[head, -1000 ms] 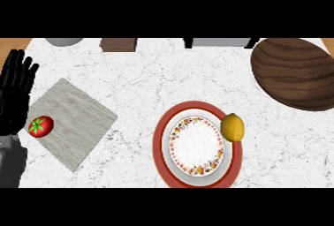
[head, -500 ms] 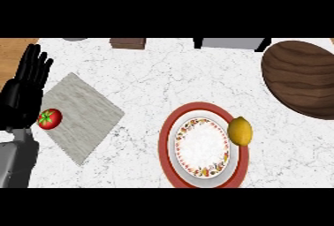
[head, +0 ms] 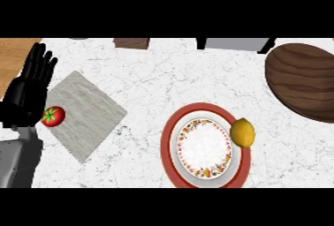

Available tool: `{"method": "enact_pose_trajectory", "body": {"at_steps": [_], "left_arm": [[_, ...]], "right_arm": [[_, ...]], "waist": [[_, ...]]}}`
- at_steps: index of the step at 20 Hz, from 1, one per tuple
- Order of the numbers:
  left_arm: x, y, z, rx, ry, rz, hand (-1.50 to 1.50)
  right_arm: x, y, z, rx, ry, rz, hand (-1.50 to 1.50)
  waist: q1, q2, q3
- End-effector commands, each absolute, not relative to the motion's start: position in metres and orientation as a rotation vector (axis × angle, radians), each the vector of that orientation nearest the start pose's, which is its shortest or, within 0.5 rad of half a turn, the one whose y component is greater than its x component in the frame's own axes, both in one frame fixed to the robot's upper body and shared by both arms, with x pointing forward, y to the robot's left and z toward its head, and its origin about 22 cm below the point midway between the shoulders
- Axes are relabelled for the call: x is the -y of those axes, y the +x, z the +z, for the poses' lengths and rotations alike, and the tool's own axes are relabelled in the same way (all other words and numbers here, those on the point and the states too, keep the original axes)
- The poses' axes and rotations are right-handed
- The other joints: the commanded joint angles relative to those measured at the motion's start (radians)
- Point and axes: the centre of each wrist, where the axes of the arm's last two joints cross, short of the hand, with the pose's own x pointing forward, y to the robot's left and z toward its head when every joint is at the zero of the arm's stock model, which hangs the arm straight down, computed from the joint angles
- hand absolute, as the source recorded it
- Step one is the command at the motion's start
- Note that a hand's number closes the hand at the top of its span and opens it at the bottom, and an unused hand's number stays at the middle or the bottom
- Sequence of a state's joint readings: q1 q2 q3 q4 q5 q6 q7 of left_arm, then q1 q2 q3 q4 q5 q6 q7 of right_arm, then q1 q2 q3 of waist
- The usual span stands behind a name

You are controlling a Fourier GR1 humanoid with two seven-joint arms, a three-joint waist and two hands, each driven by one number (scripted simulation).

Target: Pick the can from the plate and place it in the bowl

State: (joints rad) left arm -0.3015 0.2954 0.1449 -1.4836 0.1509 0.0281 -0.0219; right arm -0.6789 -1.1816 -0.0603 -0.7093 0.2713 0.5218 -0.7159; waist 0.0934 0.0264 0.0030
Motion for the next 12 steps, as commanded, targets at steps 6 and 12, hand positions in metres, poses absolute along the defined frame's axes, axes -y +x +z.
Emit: {"method": "enact_pose_trajectory", "body": {"at_steps": [6, 12], "left_arm": [[-0.309, 0.313, 0.098, 1.833, 0.183, -0.014, 0.0], [-0.317, 0.305, 0.097, 1.807, 0.177, -0.024, 0.0]], "right_arm": [[0.487, 0.357, 0.222, 1.59, -0.401, 1.214, 1.5], [0.47, 0.375, 0.166, 1.486, -0.534, 1.297, 1.5]], "waist": [[-0.027, -0.009, -0.001], [-0.027, -0.007, 0.0]]}}
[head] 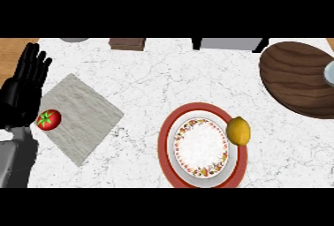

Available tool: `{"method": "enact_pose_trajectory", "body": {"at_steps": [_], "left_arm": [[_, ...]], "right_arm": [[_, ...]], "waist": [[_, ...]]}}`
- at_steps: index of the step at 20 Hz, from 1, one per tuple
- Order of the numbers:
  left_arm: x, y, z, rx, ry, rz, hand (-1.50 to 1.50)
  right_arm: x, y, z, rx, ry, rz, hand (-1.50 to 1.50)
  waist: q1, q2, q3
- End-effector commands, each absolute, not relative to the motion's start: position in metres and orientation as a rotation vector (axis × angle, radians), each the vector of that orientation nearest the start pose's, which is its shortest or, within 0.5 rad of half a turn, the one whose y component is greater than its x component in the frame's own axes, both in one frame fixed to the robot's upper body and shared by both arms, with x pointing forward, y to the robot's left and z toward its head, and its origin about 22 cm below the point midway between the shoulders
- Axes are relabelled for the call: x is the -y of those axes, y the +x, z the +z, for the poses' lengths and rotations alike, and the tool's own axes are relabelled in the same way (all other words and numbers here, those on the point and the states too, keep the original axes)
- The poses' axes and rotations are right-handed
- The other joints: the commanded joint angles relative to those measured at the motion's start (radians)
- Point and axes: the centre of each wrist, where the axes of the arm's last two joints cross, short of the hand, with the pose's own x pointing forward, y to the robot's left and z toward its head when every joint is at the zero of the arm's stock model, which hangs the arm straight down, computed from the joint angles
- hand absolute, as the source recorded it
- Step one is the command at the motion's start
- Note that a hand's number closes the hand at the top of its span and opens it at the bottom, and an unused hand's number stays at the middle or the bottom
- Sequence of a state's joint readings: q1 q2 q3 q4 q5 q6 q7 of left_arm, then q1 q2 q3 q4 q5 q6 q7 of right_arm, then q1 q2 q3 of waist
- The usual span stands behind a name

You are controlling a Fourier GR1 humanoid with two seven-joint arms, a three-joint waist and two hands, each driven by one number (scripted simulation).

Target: Pick the can from the plate and place it in the bowl

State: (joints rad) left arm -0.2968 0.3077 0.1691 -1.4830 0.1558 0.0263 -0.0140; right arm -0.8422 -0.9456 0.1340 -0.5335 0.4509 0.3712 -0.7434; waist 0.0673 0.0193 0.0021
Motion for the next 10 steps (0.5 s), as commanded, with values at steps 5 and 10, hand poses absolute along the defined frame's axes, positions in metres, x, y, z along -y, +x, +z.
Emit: {"method": "enact_pose_trajectory", "body": {"at_steps": [5, 10], "left_arm": [[-0.317, 0.312, 0.089, 1.831, 0.181, -0.015, 0.0], [-0.318, 0.313, 0.092, 1.823, 0.19, 0.002, 0.0]], "right_arm": [[0.444, 0.393, 0.124, 1.415, -0.465, 1.087, -1.5], [0.449, 0.387, 0.106, 1.488, -0.274, 0.931, -1.5]], "waist": [[0.0, 0.006, 0.001], [-0.01, 0.005, 0.002]]}}
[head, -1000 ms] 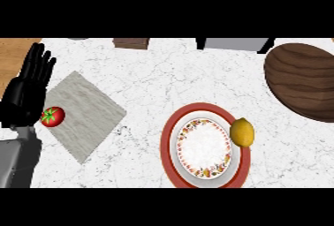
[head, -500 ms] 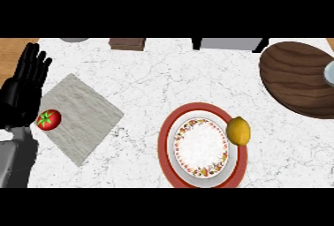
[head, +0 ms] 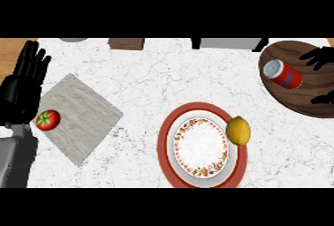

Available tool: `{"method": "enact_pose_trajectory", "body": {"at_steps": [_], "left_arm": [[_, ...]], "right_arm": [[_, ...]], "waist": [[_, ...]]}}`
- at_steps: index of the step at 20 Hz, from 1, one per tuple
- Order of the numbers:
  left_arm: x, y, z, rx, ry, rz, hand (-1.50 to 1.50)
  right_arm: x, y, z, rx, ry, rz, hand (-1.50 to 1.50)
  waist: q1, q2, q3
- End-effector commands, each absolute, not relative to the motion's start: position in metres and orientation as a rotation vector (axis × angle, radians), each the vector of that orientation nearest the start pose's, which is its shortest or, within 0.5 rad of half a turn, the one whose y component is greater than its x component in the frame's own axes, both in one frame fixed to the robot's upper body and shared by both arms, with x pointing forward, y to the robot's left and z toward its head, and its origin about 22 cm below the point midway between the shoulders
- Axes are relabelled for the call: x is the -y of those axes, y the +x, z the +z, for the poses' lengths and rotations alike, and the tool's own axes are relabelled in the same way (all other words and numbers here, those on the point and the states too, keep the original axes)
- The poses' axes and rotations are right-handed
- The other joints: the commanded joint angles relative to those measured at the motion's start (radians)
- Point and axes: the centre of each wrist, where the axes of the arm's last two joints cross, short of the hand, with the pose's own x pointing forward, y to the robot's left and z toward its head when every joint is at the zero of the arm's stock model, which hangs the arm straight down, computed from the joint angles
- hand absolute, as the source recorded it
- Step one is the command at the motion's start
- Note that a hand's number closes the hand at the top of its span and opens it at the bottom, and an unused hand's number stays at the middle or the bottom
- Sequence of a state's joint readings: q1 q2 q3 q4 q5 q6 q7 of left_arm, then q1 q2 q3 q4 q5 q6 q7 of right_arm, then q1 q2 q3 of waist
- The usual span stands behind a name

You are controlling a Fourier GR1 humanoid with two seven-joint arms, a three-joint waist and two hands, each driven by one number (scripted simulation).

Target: Pick the can from the plate and place it in the bowl

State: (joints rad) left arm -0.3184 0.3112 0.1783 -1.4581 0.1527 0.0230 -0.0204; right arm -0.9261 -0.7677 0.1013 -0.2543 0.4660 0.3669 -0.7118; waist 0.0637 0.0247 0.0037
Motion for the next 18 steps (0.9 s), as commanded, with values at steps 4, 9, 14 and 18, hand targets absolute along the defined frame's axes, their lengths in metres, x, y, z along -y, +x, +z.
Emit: {"method": "enact_pose_trajectory", "body": {"at_steps": [4, 9, 14, 18], "left_arm": [[-0.316, 0.317, 0.091, 1.832, 0.202, 0.014, 0.0], [-0.312, 0.308, 0.092, 1.823, 0.168, -0.012, 0.0], [-0.309, 0.313, 0.095, 1.824, 0.158, -0.004, 0.0], [-0.306, 0.31, 0.094, 1.855, 0.161, -0.017, 0.0]], "right_arm": [[0.444, 0.391, 0.106, 1.629, -0.216, 0.761, -1.5], [0.466, 0.386, 0.133, 1.773, -0.31, 0.489, -1.5], [0.512, 0.356, 0.158, 1.743, -0.381, 0.348, -1.5], [0.531, 0.338, 0.156, 1.732, -0.37, 0.235, -1.5]], "waist": [[-0.012, 0.004, 0.001], [0.005, 0.005, 0.003], [0.009, 0.016, 0.005], [0.014, 0.02, 0.007]]}}
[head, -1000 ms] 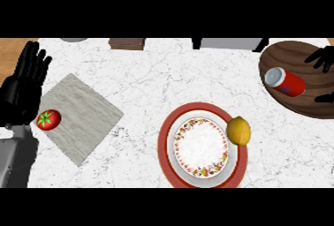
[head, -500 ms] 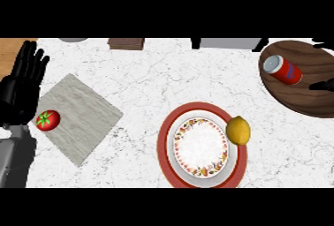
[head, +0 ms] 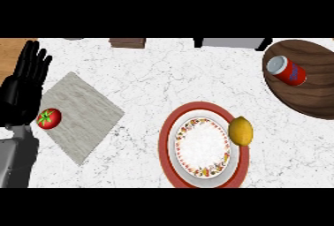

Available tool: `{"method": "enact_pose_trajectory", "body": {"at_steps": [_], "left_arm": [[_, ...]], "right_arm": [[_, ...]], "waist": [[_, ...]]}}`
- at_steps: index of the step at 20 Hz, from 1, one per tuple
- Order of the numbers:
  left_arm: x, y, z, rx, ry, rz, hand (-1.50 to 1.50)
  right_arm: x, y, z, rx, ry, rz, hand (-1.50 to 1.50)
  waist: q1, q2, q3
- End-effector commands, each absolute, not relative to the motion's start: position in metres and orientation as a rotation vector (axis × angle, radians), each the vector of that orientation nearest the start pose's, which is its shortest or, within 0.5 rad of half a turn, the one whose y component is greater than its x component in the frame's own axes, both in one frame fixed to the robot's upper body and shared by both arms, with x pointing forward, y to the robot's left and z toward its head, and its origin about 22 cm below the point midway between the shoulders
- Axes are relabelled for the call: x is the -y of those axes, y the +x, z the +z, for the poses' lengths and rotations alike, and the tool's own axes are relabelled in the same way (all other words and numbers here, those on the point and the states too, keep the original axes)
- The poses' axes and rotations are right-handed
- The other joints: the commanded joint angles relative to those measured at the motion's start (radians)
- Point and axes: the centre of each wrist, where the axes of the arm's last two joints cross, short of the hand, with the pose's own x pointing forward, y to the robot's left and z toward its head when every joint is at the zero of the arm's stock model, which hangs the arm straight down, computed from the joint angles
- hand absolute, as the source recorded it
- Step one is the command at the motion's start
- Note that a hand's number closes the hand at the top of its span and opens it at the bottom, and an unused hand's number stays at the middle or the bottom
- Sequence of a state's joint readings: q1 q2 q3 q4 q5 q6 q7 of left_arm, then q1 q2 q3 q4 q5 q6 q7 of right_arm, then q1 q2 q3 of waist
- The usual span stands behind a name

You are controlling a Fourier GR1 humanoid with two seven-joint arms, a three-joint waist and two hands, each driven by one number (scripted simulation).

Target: Pick the can from the plate and place it in the bowl

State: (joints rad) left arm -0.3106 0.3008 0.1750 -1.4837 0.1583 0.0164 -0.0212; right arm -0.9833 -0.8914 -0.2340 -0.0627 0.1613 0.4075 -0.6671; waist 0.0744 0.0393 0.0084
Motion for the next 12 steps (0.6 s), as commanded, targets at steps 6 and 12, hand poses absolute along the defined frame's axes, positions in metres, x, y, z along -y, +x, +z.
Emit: {"method": "enact_pose_trajectory", "body": {"at_steps": [6, 12], "left_arm": [[-0.302, 0.311, 0.094, 1.845, 0.157, -0.023, 0.0], [-0.304, 0.309, 0.092, 1.854, 0.147, -0.013, 0.0]], "right_arm": [[0.553, 0.318, 0.177, 1.782, -0.357, 0.172, -1.5], [0.568, 0.3, 0.175, 1.77, -0.333, 0.156, -1.5]], "waist": [[0.013, 0.012, 0.007], [0.013, 0.018, 0.011]]}}
